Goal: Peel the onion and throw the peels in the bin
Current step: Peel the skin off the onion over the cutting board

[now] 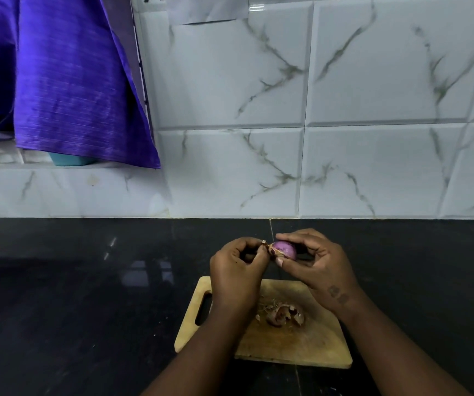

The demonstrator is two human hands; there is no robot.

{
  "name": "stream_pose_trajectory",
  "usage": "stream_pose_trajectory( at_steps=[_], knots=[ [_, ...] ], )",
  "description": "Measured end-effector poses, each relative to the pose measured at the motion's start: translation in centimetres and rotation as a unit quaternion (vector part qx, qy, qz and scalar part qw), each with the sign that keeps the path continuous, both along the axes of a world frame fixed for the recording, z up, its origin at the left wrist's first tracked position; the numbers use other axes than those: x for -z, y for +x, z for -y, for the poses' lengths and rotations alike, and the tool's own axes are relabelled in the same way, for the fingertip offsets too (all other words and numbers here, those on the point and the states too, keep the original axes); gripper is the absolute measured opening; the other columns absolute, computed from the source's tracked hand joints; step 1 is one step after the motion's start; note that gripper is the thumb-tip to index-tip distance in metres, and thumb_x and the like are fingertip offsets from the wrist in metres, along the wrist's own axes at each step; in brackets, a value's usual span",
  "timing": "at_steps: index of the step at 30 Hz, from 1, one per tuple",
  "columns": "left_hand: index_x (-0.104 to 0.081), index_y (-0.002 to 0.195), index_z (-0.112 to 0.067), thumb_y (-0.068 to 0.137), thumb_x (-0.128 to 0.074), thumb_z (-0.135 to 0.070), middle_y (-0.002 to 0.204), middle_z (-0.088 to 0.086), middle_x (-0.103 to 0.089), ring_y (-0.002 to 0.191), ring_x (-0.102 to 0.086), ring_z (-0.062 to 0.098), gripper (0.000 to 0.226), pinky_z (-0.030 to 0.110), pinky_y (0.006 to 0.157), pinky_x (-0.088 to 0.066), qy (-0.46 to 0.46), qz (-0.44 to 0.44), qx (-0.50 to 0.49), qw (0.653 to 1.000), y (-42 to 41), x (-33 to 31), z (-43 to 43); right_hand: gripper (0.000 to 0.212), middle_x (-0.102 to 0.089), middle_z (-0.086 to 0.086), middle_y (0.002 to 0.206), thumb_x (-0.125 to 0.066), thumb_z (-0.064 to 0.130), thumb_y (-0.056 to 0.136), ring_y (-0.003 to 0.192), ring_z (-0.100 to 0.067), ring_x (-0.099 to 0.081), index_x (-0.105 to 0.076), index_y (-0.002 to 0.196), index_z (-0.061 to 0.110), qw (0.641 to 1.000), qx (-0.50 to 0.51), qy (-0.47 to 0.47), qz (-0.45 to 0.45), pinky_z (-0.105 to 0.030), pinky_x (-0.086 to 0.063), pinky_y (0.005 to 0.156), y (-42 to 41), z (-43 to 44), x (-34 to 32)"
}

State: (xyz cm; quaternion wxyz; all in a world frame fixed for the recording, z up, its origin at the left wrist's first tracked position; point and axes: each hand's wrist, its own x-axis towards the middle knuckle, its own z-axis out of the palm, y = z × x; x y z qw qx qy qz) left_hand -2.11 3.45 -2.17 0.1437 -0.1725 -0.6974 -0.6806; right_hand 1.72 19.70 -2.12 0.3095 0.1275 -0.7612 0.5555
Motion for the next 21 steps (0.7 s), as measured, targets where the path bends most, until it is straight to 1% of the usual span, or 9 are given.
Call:
stream_pose_trajectory(
  at_steps=[3, 6, 10, 12, 14, 17, 21],
  knots=[
    [-0.080, 0.091, -0.028, 0.092, -0.078, -0.009, 0.086, -0.005, -0.080, 0.081, -0.077, 0.011, 0.019, 0.030, 0.074, -0.066, 0.022, 0.007, 0.024, 0.999, 0.14, -0.05, -0.10, 0.037, -0.069, -0.002, 0.113, -0.085, 0.003, 0.079, 0.105, -0.012, -0.070, -0.077, 0.112, 0.015, 1.000, 0.009, -0.009, -0.003, -0.021, -0.059, 0.084, 0.05, -0.13, -0.17],
    [-0.081, 0.090, -0.028, 0.090, -0.080, -0.010, 0.086, -0.007, -0.080, 0.080, -0.076, 0.009, 0.018, 0.029, 0.073, -0.065, 0.014, 0.004, 0.019, 1.000, 0.24, -0.04, -0.24, 0.038, -0.068, 0.000, 0.112, -0.085, 0.002, 0.078, 0.106, -0.014, -0.070, -0.078, 0.112, 0.016, 1.000, 0.019, 0.000, -0.008, -0.022, -0.060, 0.084, 0.05, -0.04, -0.15],
    [-0.082, 0.090, -0.025, 0.091, -0.080, -0.008, 0.085, -0.004, -0.080, 0.081, -0.077, 0.015, 0.017, 0.032, 0.073, -0.065, 0.020, 0.018, 0.023, 0.999, -0.06, 0.08, -0.14, 0.039, -0.067, -0.002, 0.111, -0.085, 0.000, 0.078, 0.105, -0.016, -0.070, -0.078, 0.112, 0.016, 1.000, 0.021, 0.005, -0.013, -0.024, -0.060, 0.085, 0.04, 0.05, -0.01],
    [-0.082, 0.090, -0.024, 0.091, -0.079, -0.007, 0.084, -0.003, -0.080, 0.080, -0.076, 0.014, 0.017, 0.030, 0.072, -0.064, 0.017, 0.018, 0.021, 0.999, -0.10, 0.07, -0.08, 0.039, -0.067, -0.001, 0.112, -0.085, 0.000, 0.078, 0.106, -0.015, -0.070, -0.078, 0.113, 0.016, 1.000, 0.019, 0.008, -0.012, -0.024, -0.060, 0.085, 0.11, 0.01, 0.02],
    [-0.082, 0.093, -0.022, 0.091, -0.079, -0.006, 0.083, -0.002, -0.080, 0.078, -0.076, 0.010, 0.016, 0.025, 0.069, -0.062, 0.012, 0.009, 0.017, 1.000, 0.03, 0.01, -0.03, 0.039, -0.067, 0.000, 0.112, -0.085, 0.000, 0.078, 0.106, -0.014, -0.069, -0.077, 0.113, 0.016, 1.000, 0.016, 0.014, -0.010, -0.023, -0.060, 0.084, 0.18, 0.00, 0.01],
    [-0.081, 0.096, -0.019, 0.091, -0.078, -0.006, 0.084, -0.004, -0.078, 0.078, -0.075, 0.007, 0.014, 0.019, 0.067, -0.060, -0.015, -0.030, -0.011, 0.999, 0.17, 0.11, -0.04, 0.039, -0.067, 0.003, 0.111, -0.085, 0.001, 0.079, 0.107, -0.015, -0.069, -0.077, 0.113, 0.017, 1.000, 0.008, 0.013, -0.012, -0.023, -0.060, 0.084, 0.13, 0.10, 0.11],
    [-0.078, 0.093, -0.021, 0.091, -0.077, -0.009, 0.086, -0.005, -0.075, 0.076, -0.072, 0.010, 0.012, 0.022, 0.065, -0.060, -0.044, -0.066, -0.037, 0.996, -0.15, 0.45, -0.21, 0.038, -0.068, 0.003, 0.110, -0.085, 0.001, 0.078, 0.106, -0.018, -0.070, -0.077, 0.111, 0.017, 1.000, 0.010, 0.009, -0.018, -0.025, -0.060, 0.084, -0.08, 0.18, 0.24]
  ],
)
